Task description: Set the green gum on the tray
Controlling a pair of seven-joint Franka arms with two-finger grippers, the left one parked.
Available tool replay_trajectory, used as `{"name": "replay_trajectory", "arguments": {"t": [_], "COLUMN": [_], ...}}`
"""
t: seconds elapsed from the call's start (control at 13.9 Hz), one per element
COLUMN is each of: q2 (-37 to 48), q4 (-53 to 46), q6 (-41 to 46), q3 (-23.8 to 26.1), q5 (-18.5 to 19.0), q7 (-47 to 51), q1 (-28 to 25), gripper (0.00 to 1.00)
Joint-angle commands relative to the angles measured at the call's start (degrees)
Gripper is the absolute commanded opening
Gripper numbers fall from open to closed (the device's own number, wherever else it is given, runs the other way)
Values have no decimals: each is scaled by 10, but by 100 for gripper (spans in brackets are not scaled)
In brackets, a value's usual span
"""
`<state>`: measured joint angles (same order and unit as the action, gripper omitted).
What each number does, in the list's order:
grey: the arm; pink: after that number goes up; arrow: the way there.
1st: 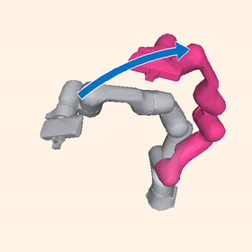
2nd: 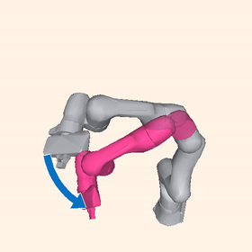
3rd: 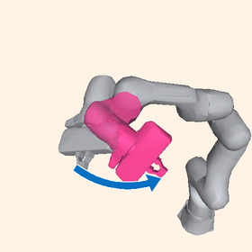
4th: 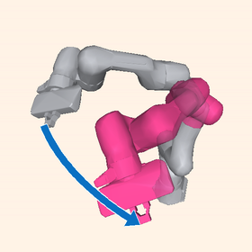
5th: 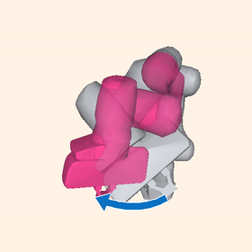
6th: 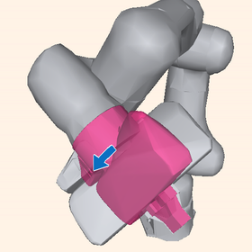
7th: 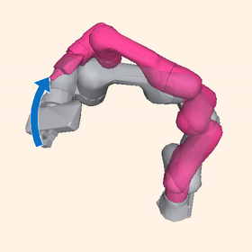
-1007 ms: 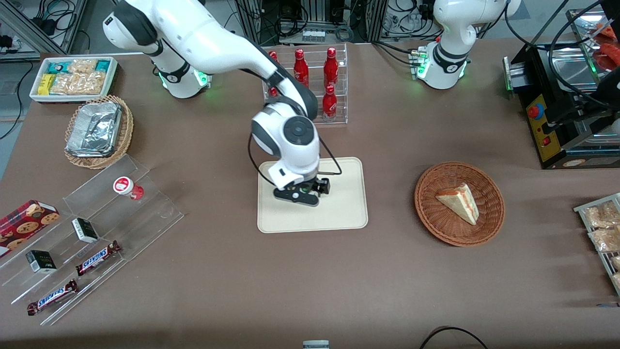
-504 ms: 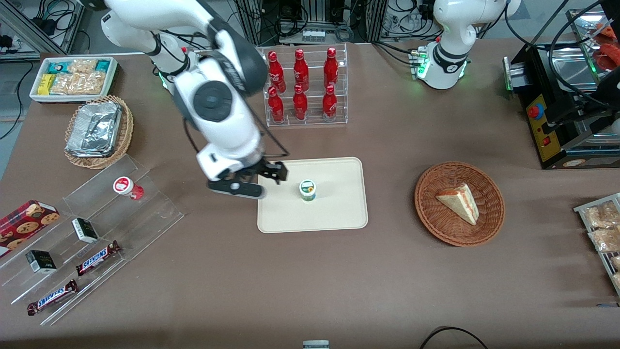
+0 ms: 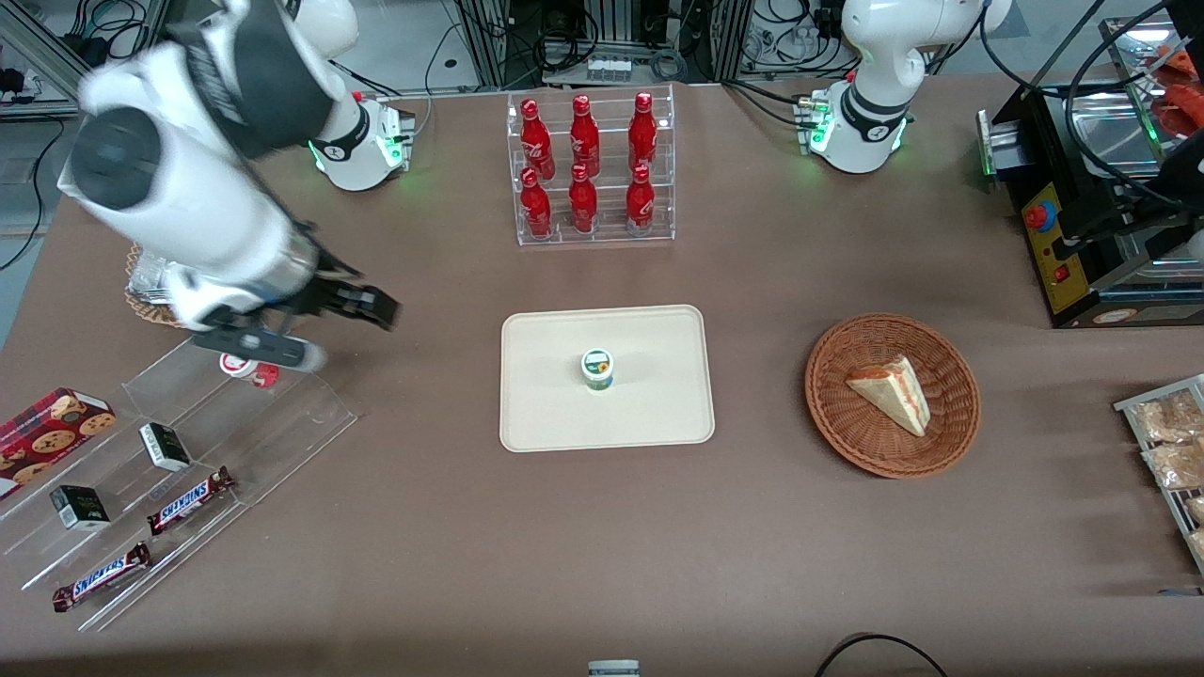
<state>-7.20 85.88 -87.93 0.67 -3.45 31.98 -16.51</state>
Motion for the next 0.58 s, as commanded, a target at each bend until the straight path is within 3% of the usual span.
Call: {"name": "replay_trajectory", "arguments": {"t": [0.0,0.29,0.5], "q2": [45,59,59], "q4": [24,16,5], "q6": [25,38,38], "q3": [3,2,-1], "q5": [-11,-9,9], "q7": [-59,-197,-220], "q1": [53,134,158], "gripper": [99,99,99]}}
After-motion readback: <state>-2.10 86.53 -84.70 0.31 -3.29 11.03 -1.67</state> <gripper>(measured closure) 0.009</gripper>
